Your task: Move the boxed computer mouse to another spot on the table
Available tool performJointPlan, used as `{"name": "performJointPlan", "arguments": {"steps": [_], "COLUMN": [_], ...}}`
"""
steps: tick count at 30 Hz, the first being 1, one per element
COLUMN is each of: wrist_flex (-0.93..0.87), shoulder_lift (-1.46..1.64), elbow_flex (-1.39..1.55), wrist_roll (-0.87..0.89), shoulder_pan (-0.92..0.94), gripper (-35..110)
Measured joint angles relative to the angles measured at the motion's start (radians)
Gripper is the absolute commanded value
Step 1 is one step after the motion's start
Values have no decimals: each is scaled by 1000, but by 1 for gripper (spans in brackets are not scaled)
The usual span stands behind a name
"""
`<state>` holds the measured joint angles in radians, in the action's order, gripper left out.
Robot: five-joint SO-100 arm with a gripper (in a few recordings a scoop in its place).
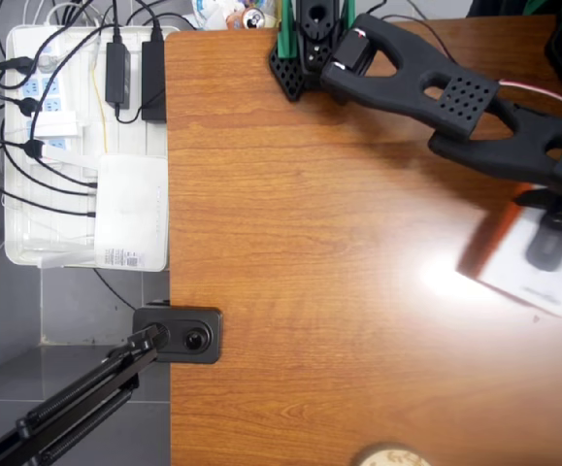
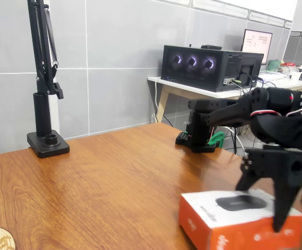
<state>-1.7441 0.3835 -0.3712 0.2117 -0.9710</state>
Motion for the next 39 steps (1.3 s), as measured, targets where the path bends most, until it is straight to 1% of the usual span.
{"name": "performJointPlan", "arguments": {"steps": [4,6,10,13,17,21,26,29,32,39], "wrist_flex": [-91,-97,-103,-112,-112,-71,94,187,291,448], "shoulder_lift": [176,308,655,833,1002,1063,1101,1161,1253,1394], "elbow_flex": [0,15,196,259,318,322,399,543,787,1368], "wrist_roll": [5,14,38,60,80,84,66,66,67,48], "shoulder_pan": [71,112,198,276,486,733,1039,1163,1249,1238], "gripper": [0,0,0,0,0,0,0,0,0,0]}}
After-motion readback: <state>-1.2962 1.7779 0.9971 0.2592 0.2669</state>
